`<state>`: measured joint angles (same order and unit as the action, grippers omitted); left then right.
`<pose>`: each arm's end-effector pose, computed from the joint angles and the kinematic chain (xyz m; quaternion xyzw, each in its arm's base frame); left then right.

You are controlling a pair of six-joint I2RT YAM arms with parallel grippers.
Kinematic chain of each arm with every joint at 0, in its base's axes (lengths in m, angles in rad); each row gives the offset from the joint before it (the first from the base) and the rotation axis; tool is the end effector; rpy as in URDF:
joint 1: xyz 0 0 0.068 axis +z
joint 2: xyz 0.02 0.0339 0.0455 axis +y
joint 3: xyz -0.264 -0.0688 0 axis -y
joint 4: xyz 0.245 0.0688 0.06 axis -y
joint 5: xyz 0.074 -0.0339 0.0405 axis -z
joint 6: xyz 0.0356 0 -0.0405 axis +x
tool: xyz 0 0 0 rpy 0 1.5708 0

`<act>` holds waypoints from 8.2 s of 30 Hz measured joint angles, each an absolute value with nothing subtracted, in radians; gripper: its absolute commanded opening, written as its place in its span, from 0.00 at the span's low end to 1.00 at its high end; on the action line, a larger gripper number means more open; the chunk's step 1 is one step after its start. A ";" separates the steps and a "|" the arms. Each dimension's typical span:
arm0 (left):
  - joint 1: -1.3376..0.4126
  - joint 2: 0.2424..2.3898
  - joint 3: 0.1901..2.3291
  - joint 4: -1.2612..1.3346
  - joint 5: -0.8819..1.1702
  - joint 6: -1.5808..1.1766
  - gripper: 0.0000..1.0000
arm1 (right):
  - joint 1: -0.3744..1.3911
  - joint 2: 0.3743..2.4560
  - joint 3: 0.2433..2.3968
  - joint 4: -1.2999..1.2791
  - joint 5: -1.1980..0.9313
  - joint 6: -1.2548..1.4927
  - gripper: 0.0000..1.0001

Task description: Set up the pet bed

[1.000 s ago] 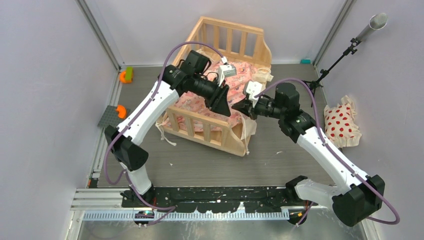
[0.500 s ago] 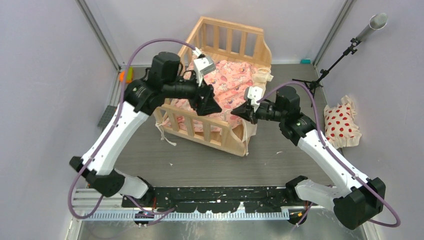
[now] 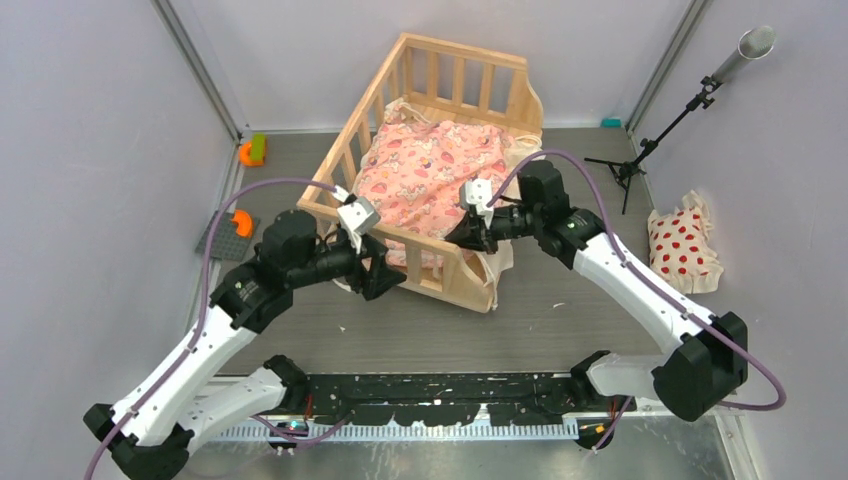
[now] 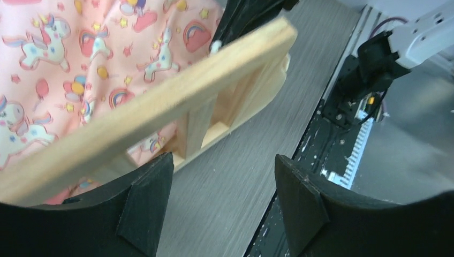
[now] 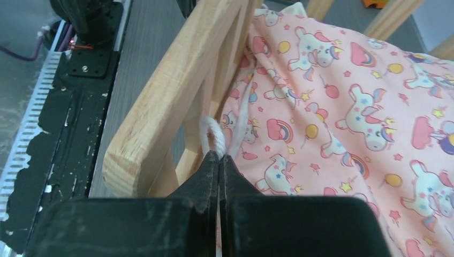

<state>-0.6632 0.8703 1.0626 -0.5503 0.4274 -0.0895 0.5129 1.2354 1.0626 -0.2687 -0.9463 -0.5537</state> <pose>0.1316 -0.1215 0.3838 0.3431 0.7360 -0.3668 0.4539 0.2215 0.1579 0.3393 -0.5923 0.5236 0.3752 0.4841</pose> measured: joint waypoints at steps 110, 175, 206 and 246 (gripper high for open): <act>-0.885 1.018 0.750 0.018 -0.090 -0.127 0.00 | 0.129 1.616 1.617 -1.573 -1.484 -1.543 0.85; -0.828 1.079 0.812 -0.028 0.004 -0.097 0.00 | -0.042 0.904 1.681 -0.456 -0.495 0.043 0.95; -0.785 1.069 0.828 -0.092 0.056 -0.098 0.00 | 0.799 0.923 1.252 -0.889 -0.012 0.500 0.99; -0.640 0.962 0.791 -0.195 0.268 -0.152 0.64 | 0.913 1.230 1.188 -0.435 0.035 0.289 0.44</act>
<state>-0.6399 0.9619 0.7910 -0.1951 0.2680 -0.1520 0.9127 1.2301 1.1877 -0.4351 0.0345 0.2886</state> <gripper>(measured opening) 0.575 0.453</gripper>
